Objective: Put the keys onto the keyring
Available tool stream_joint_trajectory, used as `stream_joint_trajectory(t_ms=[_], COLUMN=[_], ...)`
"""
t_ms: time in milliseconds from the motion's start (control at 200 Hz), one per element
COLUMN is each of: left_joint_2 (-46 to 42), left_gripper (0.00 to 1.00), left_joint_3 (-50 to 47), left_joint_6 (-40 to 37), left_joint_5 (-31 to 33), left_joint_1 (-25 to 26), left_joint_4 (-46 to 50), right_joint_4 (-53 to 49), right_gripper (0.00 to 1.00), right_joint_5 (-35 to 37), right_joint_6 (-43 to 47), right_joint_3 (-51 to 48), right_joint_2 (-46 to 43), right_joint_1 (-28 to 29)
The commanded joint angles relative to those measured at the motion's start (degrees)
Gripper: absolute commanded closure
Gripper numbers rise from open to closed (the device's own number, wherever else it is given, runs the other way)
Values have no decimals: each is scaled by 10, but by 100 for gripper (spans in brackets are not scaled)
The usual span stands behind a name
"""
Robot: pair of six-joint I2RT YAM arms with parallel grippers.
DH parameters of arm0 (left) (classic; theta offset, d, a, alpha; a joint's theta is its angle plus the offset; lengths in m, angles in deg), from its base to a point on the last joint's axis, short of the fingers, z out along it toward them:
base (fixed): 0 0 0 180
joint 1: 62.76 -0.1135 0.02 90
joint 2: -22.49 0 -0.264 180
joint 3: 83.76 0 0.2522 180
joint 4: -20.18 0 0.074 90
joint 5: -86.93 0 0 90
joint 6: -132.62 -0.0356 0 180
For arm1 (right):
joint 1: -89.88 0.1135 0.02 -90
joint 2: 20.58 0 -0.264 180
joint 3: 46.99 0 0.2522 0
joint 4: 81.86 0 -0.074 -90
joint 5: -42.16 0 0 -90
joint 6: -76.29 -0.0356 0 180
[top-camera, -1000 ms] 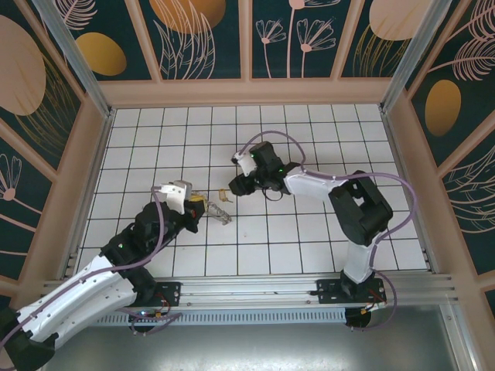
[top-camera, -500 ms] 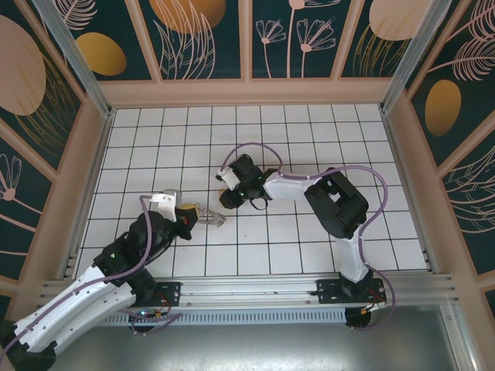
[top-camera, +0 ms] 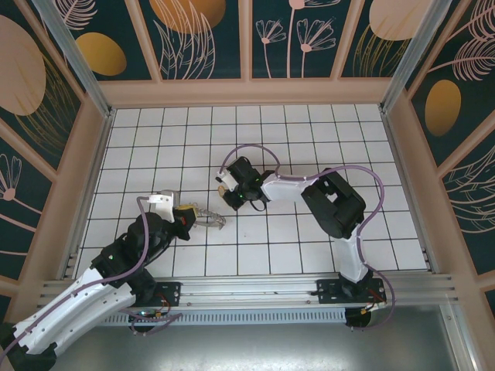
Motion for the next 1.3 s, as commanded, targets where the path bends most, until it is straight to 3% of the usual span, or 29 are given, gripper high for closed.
stream_joint_trajectory(t_ms=[0,360,776,1076,1296], left_joint_2=[-3,32,119,151,164], left_gripper=[100,100,100,100,100], left_joint_3=[8,5,10,9,4], left_joint_6=[0,-18,-53,-70,-83], left_joint_5=[14,6,-40,-70,-85], left_joint_1=[-1,-1,-1,-1,-1], left_joint_4=[-17,-49,-126,-164,-181], right_joint_4=[3,20,14,33,57], right_gripper=[97,100,100,63,60], right_joint_5=[-1,-4,-9,-74,-104], right_joint_6=[-3,-17,-105,-149,-177], right_joint_3=[-23,-132,-304,-320,-335], right_joint_2=[0,-85,-283,-341,-337], right_joint_1=[-9,-40,-60,-124,-141])
